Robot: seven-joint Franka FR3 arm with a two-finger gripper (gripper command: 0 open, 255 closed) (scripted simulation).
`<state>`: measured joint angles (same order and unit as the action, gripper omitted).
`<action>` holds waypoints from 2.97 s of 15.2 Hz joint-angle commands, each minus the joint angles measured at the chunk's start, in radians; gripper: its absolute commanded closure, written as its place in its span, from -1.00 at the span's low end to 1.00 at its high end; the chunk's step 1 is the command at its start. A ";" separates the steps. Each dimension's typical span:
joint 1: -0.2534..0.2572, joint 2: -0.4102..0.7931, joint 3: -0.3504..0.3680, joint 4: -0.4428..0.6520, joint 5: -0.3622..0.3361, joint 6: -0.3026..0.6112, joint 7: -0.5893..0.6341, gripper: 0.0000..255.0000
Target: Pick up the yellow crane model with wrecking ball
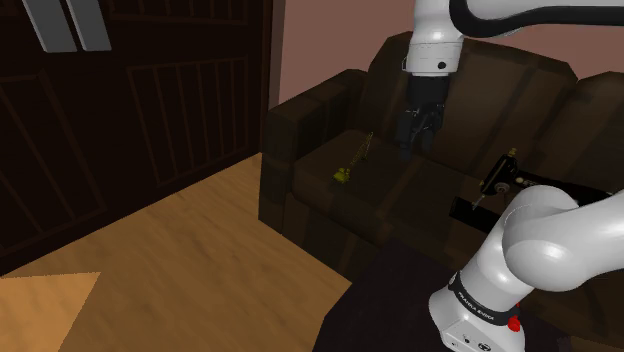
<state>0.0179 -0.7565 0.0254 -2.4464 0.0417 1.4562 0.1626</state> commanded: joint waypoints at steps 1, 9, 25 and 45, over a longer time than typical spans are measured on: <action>0.000 0.000 0.000 0.000 0.000 0.000 0.000 -1.00; -0.030 0.156 -0.110 -0.068 -0.079 0.288 -0.169 -1.00; -0.039 0.703 -0.291 0.099 -0.007 0.782 -0.541 -1.00; -0.070 0.996 -0.285 0.231 0.151 0.961 -0.732 1.00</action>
<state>-0.0521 0.2397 -0.2593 -2.2153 0.1929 2.4169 -0.5689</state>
